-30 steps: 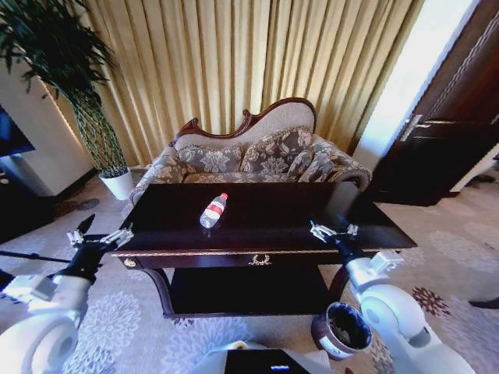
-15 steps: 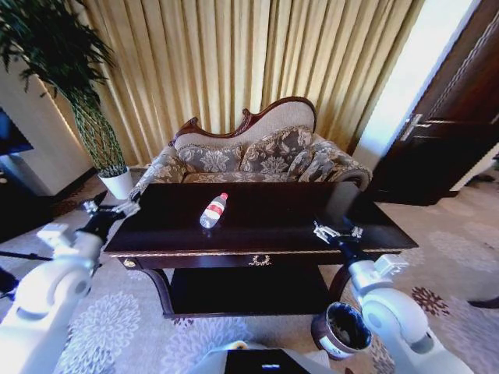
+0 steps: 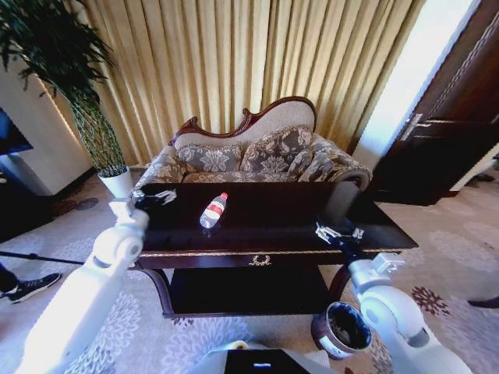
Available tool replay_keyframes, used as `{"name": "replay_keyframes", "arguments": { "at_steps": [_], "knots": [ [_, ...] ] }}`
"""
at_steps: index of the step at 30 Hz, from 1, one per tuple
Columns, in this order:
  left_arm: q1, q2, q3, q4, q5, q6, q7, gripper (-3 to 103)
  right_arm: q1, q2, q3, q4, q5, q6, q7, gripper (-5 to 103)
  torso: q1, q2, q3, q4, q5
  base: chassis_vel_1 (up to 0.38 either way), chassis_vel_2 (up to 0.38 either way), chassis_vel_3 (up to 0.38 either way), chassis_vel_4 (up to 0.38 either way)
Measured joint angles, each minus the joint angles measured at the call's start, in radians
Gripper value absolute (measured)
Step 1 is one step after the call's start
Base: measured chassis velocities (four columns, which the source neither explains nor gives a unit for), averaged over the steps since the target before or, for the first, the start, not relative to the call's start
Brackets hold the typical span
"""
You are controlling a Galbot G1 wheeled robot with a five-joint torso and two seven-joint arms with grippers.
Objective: Move to the front of the table and place the trash on the table into the trash bin.
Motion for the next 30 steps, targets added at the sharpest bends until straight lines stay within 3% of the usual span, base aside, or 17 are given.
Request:
{"name": "replay_keyframes", "arguments": {
  "at_steps": [3,7,15,22,30],
  "knots": [
    [-0.057,0.009,0.090,-0.027,-0.087,0.097,-0.061,100,0.015,0.005,-0.003,-0.032,0.000,0.000,0.000,100,0.000,0.000,0.000,-0.0001,0.0001,0.000,0.000,0.000,0.000],
    [-0.083,0.023,0.155,-0.053,-0.133,0.150,-0.098,100,0.024,0.006,-0.004,-0.052,0.000,0.002,0.000,100,0.000,0.000,0.000,0.0001,-0.0002,0.000,0.000,0.000,0.000],
    [-0.096,0.020,0.217,-0.058,-0.160,0.203,-0.117,100,0.034,0.011,0.007,-0.064,0.004,0.006,-0.001,100,0.000,0.000,0.000,0.0000,-0.0002,0.000,0.000,0.000,0.000],
    [-0.102,0.004,0.243,-0.058,-0.176,0.268,-0.099,100,0.056,0.023,0.022,-0.056,0.008,0.008,-0.001,100,0.000,0.000,0.000,0.0001,-0.0002,0.000,0.000,0.000,0.000],
    [-0.094,-0.013,0.257,-0.074,-0.178,0.277,-0.104,100,0.056,0.027,0.027,-0.051,0.008,0.008,-0.001,100,0.000,0.000,0.000,0.0000,-0.0002,0.000,0.000,0.000,0.000]
  ]
}}
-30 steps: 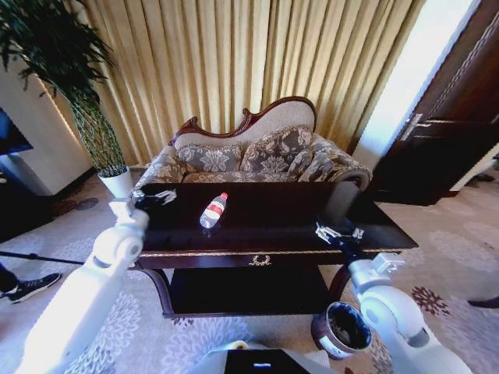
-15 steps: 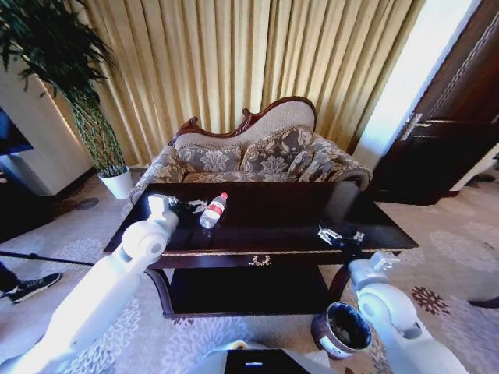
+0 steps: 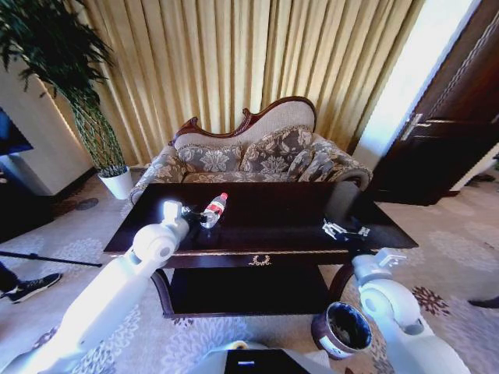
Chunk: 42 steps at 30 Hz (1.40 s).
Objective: Move to the front of the table and place the trash on the table into the trash bin.
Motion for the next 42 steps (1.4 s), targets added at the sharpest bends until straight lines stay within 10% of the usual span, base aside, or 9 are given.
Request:
{"name": "replay_keyframes", "arguments": {
  "at_steps": [24,42],
  "knots": [
    [0.060,-0.025,-0.033,0.022,0.038,-0.004,0.005,98,-0.003,0.006,-0.015,0.002,0.011,0.016,0.003,100,0.000,0.000,0.000,0.0000,0.0000,0.000,0.000,0.000,0.000],
    [0.064,-0.027,-0.037,0.029,0.052,-0.058,0.027,42,-0.002,0.003,-0.014,0.010,0.013,0.022,0.005,100,0.000,0.000,0.000,0.0000,0.0000,0.000,0.000,0.000,0.000]
  ]
}}
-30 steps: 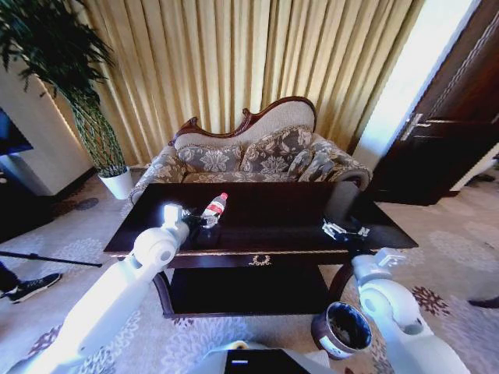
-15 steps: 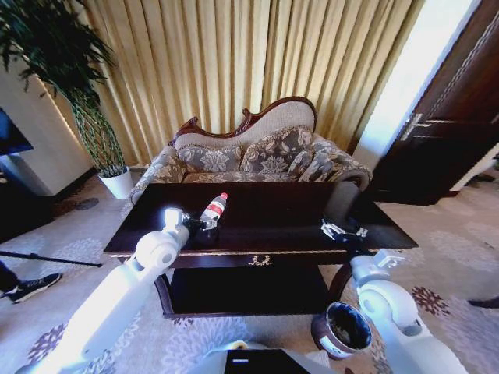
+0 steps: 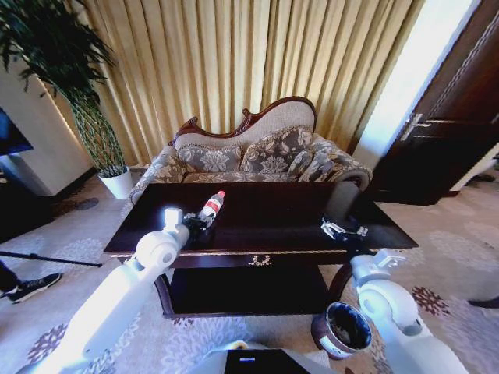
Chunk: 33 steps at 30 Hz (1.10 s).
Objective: Move to the front of the table and place the trash on the table into the trash bin.
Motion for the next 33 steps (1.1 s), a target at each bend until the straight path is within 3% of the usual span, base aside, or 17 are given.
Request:
{"name": "replay_keyframes", "arguments": {
  "at_steps": [1,3,6,7,10,12,14,15,16,18,21,25,30,33],
  "knots": [
    [0.000,0.000,0.000,0.000,0.000,0.000,0.000,42,0.000,0.000,0.000,0.000,0.000,0.000,0.000,100,0.000,0.000,0.000,0.0000,0.0000,0.000,0.000,0.000,0.000],
    [0.004,0.012,0.007,0.014,0.107,-0.071,0.061,35,0.001,-0.008,0.000,0.010,0.010,0.000,0.001,100,0.000,0.000,0.000,0.0000,0.0000,0.000,0.000,0.000,0.000],
    [0.007,0.047,0.023,0.075,0.399,-0.313,0.248,28,0.013,-0.038,-0.010,0.040,0.081,0.000,0.001,100,0.000,0.000,0.000,0.0000,0.0000,0.000,0.000,0.000,0.000],
    [0.007,0.047,0.023,0.075,0.399,-0.313,0.248,28,0.013,-0.038,-0.010,0.040,0.081,0.000,0.001,100,0.000,0.000,0.000,0.0000,0.0000,0.000,0.000,0.000,0.000],
    [-0.007,0.067,0.039,0.135,0.611,-0.509,0.316,28,0.042,-0.073,-0.031,0.065,0.180,-0.007,-0.001,100,0.000,0.000,0.000,0.0001,-0.0001,0.000,0.000,0.000,0.000],
    [-0.040,0.074,0.056,0.194,0.770,-0.695,0.341,28,0.089,-0.104,-0.050,0.073,0.278,-0.026,-0.002,100,0.000,0.000,0.000,0.0002,-0.0001,0.000,0.000,0.000,0.000],
    [-0.044,0.075,0.058,0.199,0.784,-0.711,0.342,28,0.098,-0.108,-0.052,0.073,0.291,-0.028,-0.002,100,0.000,0.000,0.000,0.0002,-0.0001,0.000,0.000,0.000,0.000],
    [-0.085,0.081,0.079,0.241,0.897,-0.830,0.350,28,0.145,-0.132,-0.072,0.072,0.372,-0.035,-0.003,100,0.000,0.000,0.000,0.0002,-0.0002,0.000,0.000,0.000,0.000],
    [-0.110,0.086,0.094,0.261,0.946,-0.879,0.352,28,0.180,-0.145,-0.088,0.069,0.425,-0.040,-0.003,100,0.000,0.000,0.000,-0.0001,0.0000,0.000,0.000,0.000,0.000],
    [-0.134,0.089,0.109,0.278,0.979,-0.912,0.351,28,0.208,-0.154,-0.101,0.067,0.462,-0.042,-0.003,100,0.000,0.000,0.000,0.0001,-0.0001,0.000,0.000,0.000,0.000],
    [-0.271,0.086,0.197,0.369,1.078,-1.040,0.329,28,0.312,-0.172,-0.174,0.049,0.588,-0.047,-0.004,100,0.000,0.000,0.000,0.0002,-0.0001,0.000,0.000,0.000,0.000],
    [-0.376,0.063,0.271,0.428,1.132,-1.103,0.318,28,0.396,-0.164,-0.237,0.028,0.660,-0.048,-0.005,100,0.000,0.000,0.000,-0.0002,0.0001,0.000,0.000,0.000,0.000],
    [-0.474,0.059,0.408,0.466,1.165,-1.138,0.301,28,0.501,-0.138,-0.313,-0.020,0.675,-0.047,-0.020,100,0.000,0.000,0.000,-0.0002,0.0000,0.000,0.000,0.000,0.000],
    [-0.497,0.057,0.446,0.477,1.165,-1.145,0.299,28,0.543,-0.127,-0.336,-0.047,0.658,-0.044,-0.026,100,0.000,0.000,0.000,0.0001,0.0001,0.000,0.000,0.000,0.000]
  ]
}}
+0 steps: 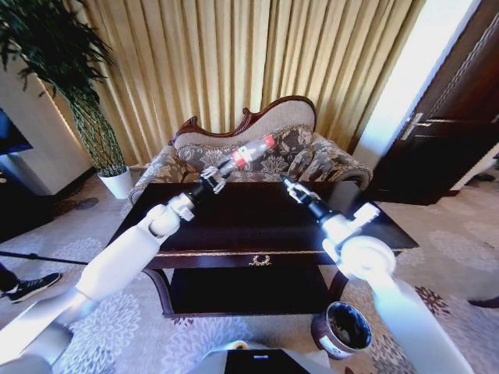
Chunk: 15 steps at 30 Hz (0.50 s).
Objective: Move to the front of the table and place the trash on the table into the trash bin.
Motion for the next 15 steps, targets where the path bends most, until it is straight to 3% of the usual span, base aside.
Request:
{"name": "replay_keyframes", "arguments": {
  "at_steps": [6,15],
  "knots": [
    [-0.044,-0.027,0.092,0.028,0.002,-0.044,-0.002,28,0.087,0.017,-0.062,-0.052,-0.063,0.005,-0.006,100,0.000,0.000,0.000,-0.0002,-0.0002,0.000,0.000,0.000,0.000],
    [-0.067,-0.036,0.139,0.022,-0.007,-0.044,-0.007,26,0.096,0.036,-0.079,-0.058,-0.097,0.006,-0.004,100,0.000,0.000,0.000,-0.0001,0.0000,0.000,0.000,0.000,0.000]
  ]
}}
